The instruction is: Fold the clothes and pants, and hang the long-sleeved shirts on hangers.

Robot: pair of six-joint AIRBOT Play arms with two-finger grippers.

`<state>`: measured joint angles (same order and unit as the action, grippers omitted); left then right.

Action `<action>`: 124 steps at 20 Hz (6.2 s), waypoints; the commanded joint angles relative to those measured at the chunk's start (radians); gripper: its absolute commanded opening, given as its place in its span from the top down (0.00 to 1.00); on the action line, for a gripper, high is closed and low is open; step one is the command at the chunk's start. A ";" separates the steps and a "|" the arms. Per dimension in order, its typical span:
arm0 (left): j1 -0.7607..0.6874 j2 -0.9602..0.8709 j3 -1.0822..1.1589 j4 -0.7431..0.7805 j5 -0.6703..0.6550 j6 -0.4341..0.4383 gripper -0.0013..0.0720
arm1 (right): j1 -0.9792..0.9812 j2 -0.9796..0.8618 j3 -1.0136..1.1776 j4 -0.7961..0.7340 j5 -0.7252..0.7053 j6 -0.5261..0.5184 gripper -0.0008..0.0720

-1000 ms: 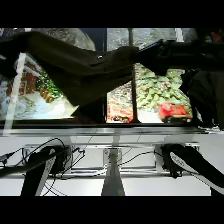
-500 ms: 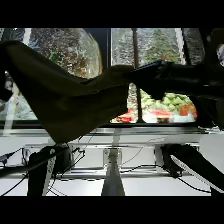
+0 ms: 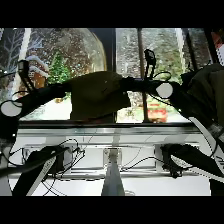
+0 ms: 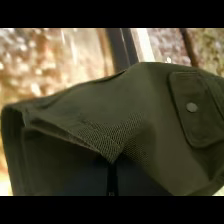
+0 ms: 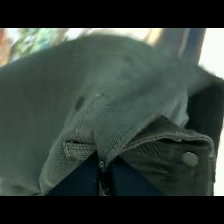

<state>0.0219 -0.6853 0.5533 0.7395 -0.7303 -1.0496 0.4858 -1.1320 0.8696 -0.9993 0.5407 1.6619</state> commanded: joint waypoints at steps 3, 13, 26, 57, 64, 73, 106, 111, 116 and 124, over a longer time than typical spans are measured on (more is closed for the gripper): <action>-0.051 -0.042 -0.025 0.041 -0.145 -0.014 0.97 | -0.126 -0.054 0.001 -0.027 0.137 0.021 0.92; -0.035 -0.042 -0.019 0.336 -0.523 -0.167 0.97 | -0.086 -0.054 0.003 0.014 0.764 -0.075 0.92; 0.023 -0.044 -0.026 0.486 -0.433 -0.185 0.04 | -0.001 -0.055 -0.073 -0.043 0.732 -0.111 0.71; 0.023 -0.044 -0.026 0.479 -0.319 -0.245 0.06 | -0.261 -0.139 -0.285 0.300 0.365 -0.179 0.13; 0.023 -0.044 -0.026 0.479 -0.319 -0.245 0.06 | -0.248 -0.340 -0.280 0.694 0.444 -0.341 0.14; 0.023 -0.043 -0.025 0.480 -0.312 -0.245 0.06 | -0.145 -0.343 0.014 0.619 0.409 -0.468 0.92; 0.023 -0.043 -0.024 0.480 -0.249 -0.245 0.06 | -1.622 0.149 0.523 -0.340 0.793 0.098 0.40; 0.024 -0.043 -0.024 0.480 -0.249 -0.245 0.06 | -1.424 0.148 0.523 -0.344 0.735 0.045 0.65; 0.024 -0.043 -0.024 0.480 -0.249 -0.245 0.06 | -1.122 0.148 0.523 -0.346 0.646 -0.023 0.92; 0.024 -0.043 -0.024 0.480 -0.249 -0.245 0.06 | -0.623 0.146 0.523 -0.365 0.558 -0.263 0.92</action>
<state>0.0444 -0.7292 0.5293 1.2186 -0.9794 -1.2945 -0.3027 -0.9840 1.3930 -1.3609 1.1252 1.4750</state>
